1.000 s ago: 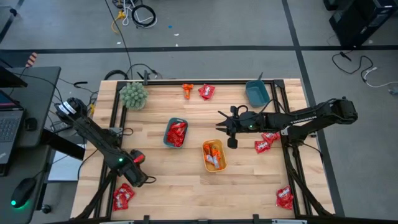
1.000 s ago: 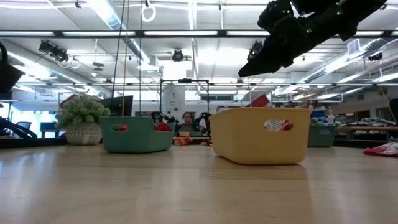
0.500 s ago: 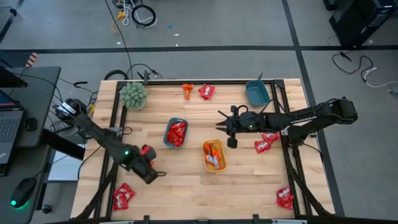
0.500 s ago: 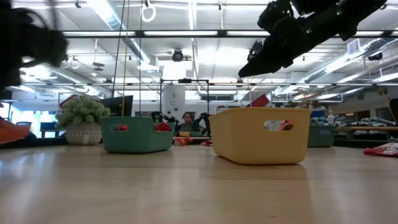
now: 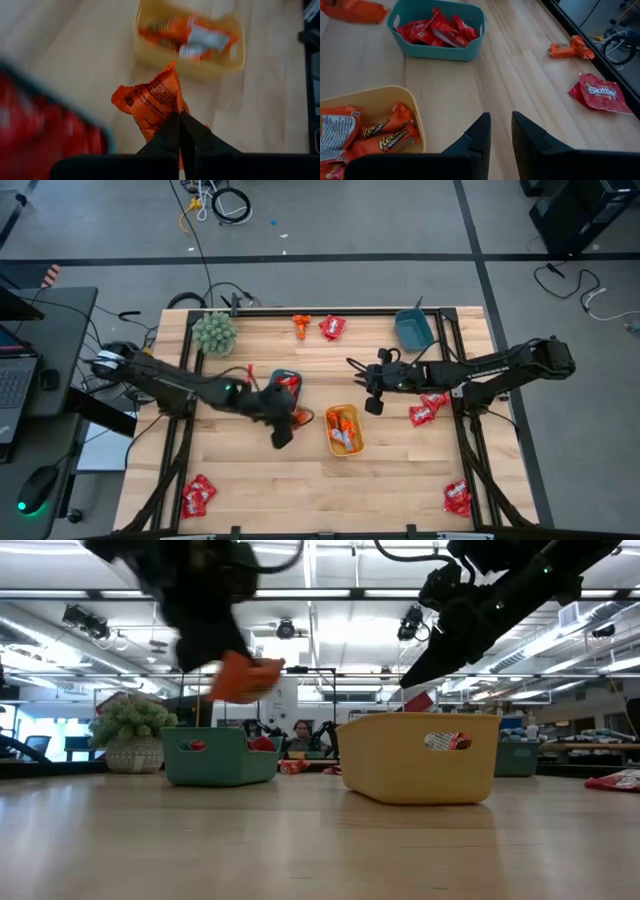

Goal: Sort candy
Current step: Put the orange candy into the yellow bin

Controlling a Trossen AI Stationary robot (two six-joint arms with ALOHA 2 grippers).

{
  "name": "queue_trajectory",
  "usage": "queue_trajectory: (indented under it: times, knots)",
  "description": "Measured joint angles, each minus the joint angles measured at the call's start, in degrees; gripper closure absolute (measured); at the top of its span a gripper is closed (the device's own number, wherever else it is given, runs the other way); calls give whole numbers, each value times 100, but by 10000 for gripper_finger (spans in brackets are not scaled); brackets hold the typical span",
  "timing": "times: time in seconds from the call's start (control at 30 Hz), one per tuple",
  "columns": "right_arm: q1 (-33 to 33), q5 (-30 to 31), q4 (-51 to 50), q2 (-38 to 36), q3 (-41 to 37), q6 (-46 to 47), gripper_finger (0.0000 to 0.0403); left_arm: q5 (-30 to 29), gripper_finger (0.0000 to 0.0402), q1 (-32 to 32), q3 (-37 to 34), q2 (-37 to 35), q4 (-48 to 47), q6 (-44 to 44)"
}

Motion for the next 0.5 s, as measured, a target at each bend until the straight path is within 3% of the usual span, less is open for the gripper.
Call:
queue_trajectory:
  times: [0.2, 0.5]
  knots:
    - [2, 11, -204, 0, 0, 6, 339, 631, 401, 548, 204, 702, 1308, 1312]
    - [-61, 164, -542, -2, 0, 155, 339, 904, 401, 671, 1643, 2104, 967, 3035]
